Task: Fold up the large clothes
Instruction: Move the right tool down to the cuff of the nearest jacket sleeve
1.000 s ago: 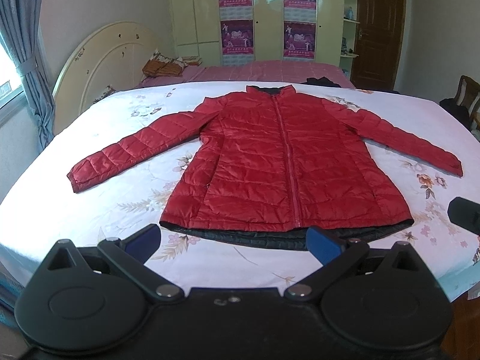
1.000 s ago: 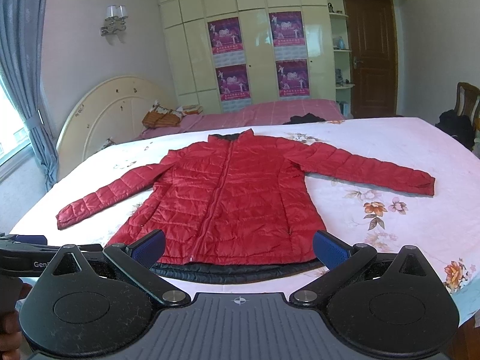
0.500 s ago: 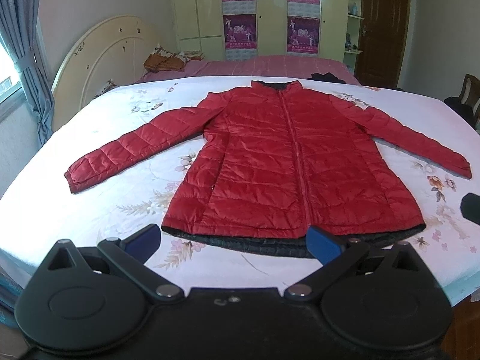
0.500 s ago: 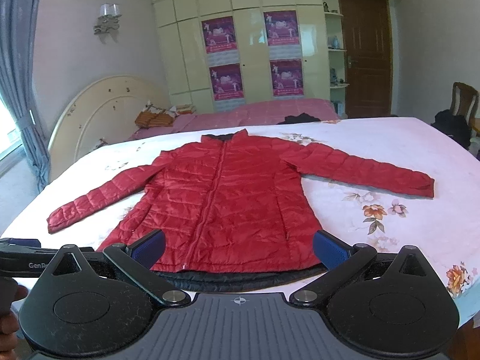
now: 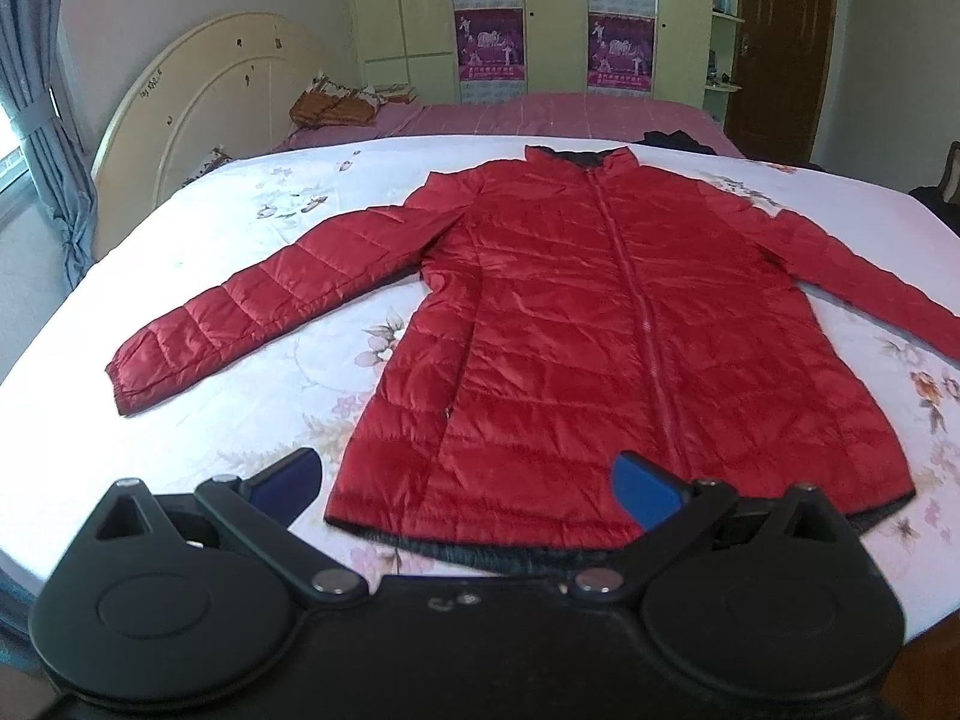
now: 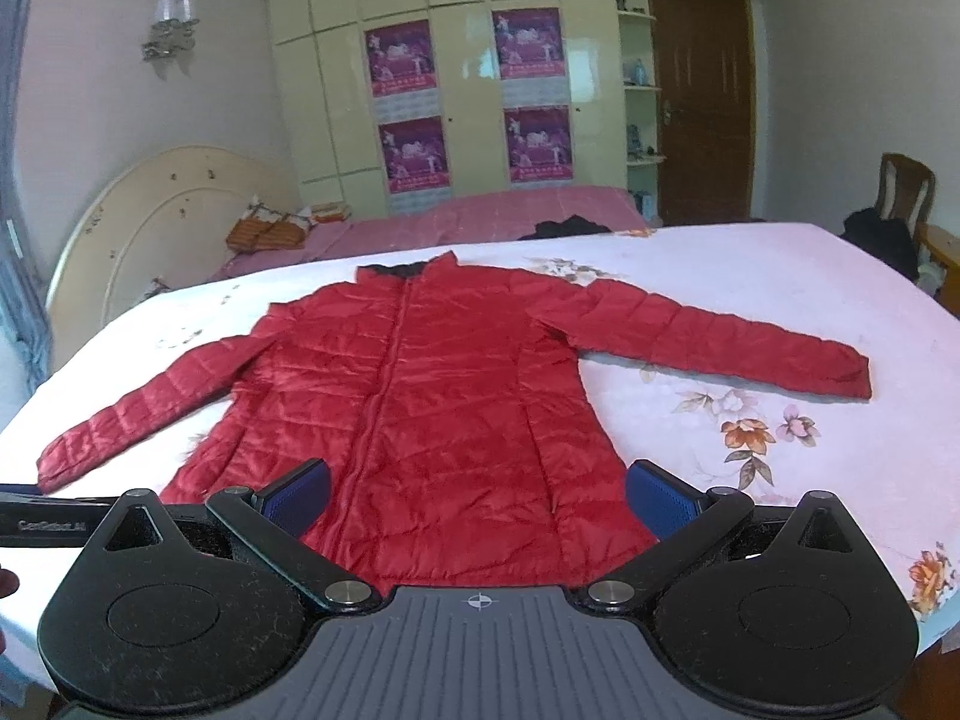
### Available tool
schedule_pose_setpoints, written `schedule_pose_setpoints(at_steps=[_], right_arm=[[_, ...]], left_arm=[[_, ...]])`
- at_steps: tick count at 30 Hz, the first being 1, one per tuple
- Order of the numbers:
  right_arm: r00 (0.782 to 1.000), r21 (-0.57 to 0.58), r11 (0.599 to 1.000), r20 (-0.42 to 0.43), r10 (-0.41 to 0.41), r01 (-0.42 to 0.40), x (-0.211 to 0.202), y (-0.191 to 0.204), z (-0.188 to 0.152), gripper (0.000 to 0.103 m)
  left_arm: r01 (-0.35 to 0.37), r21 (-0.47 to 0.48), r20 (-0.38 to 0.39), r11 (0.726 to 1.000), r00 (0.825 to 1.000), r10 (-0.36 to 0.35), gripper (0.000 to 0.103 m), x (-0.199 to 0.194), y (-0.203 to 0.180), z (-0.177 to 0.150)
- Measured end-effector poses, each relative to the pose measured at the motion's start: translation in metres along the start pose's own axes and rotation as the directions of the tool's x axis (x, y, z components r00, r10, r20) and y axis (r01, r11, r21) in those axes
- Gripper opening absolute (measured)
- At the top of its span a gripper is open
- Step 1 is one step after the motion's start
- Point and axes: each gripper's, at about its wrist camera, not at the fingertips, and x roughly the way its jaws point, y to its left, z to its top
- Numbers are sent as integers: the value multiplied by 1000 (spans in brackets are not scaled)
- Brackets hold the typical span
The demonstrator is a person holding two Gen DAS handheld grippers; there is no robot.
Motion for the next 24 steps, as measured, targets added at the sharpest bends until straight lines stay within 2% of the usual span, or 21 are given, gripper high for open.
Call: schedule_pose_setpoints(at_steps=[15,19,24], right_arm=[[993,90,989,20,-116,114,92,-33,45,103],[989,106,984,12,-147,145,111,-47,57,103],[984,137,975,-7,-178,177,144,-79,70,103]], left_arm=[[26,23,24,999,999,-26,103,102,10,60],[40,13,20,999,999,-40,103,124,7,72],[15,11,12,1000,1000,-15,102,151,-1,87]])
